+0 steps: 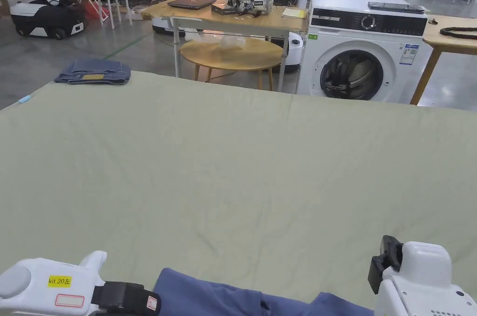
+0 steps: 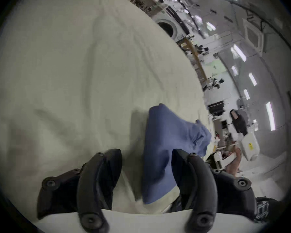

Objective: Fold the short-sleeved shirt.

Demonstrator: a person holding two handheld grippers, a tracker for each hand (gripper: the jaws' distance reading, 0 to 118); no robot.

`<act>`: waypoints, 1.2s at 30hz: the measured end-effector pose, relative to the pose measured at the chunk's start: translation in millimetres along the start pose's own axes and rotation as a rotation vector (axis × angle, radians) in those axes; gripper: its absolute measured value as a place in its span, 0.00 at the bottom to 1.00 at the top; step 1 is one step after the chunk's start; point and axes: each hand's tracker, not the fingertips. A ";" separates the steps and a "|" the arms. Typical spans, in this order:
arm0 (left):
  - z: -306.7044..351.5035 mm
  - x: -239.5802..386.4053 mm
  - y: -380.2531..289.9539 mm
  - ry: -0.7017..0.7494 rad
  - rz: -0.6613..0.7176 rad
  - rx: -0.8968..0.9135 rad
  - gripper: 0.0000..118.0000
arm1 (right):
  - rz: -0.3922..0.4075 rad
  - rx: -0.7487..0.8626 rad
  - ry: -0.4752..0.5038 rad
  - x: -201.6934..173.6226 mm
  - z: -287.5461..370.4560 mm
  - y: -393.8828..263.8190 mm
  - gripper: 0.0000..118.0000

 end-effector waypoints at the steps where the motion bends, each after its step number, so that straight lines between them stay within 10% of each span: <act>1: -2.4 -2.6 0.6 -0.055 0.008 0.032 0.53 | -0.003 -0.004 -0.001 -0.2 0.1 -0.4 0.00; 6: -28.2 -11.0 2.4 -0.219 0.079 -0.032 0.52 | -0.009 -0.018 -0.005 -0.4 0.0 -2.1 0.00; 10: -43.1 1.4 2.2 -0.145 0.002 -0.034 0.10 | -0.012 -0.024 -0.011 0.0 1.1 -2.1 0.00; 12: -44.5 -1.4 -0.1 -0.097 0.020 -0.025 0.05 | -0.011 -0.024 -0.014 1.1 1.9 -1.7 0.00; 36: 83.5 133.1 11.0 0.195 -0.108 0.188 0.02 | 0.002 -0.024 0.011 0.5 -4.2 1.8 0.00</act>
